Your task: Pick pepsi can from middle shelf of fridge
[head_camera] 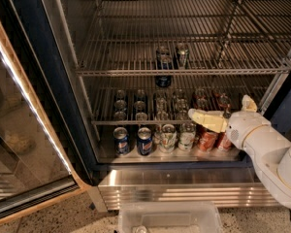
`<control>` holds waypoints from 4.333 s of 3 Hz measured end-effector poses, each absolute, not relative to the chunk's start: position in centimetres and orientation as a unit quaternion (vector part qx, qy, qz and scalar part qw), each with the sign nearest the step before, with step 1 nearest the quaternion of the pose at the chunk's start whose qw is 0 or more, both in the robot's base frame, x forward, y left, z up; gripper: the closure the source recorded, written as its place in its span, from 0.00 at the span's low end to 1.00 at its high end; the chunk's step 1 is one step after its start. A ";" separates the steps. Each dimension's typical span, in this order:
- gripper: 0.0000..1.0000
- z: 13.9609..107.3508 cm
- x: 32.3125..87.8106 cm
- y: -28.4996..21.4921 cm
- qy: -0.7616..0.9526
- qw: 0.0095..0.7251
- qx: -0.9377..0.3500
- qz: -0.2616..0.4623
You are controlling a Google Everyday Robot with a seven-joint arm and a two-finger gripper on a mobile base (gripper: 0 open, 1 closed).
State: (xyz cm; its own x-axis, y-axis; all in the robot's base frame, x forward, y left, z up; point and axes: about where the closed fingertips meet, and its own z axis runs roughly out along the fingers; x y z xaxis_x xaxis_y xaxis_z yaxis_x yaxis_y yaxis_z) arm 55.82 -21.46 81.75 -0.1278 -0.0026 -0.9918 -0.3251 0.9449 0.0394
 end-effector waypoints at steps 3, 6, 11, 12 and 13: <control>0.00 81.3 60.1 -19.4 0.721 0.675 -0.113 0.112; 0.00 80.6 67.2 -13.9 0.712 0.674 -0.150 0.131; 0.00 80.2 71.7 -10.0 0.687 0.694 -0.146 0.158; 0.00 79.4 73.0 -8.8 0.696 0.680 -0.162 0.160; 0.00 76.6 76.1 -7.1 0.709 0.670 -0.168 0.143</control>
Offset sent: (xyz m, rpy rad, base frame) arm 0.0479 0.0176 -0.0061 -0.0078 -0.0826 -0.0405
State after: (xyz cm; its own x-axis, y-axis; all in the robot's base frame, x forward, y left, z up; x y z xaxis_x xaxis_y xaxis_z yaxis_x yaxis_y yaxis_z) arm 76.13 -7.08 76.57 -0.0463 -0.0468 -0.9978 -0.4304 0.9024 -0.0224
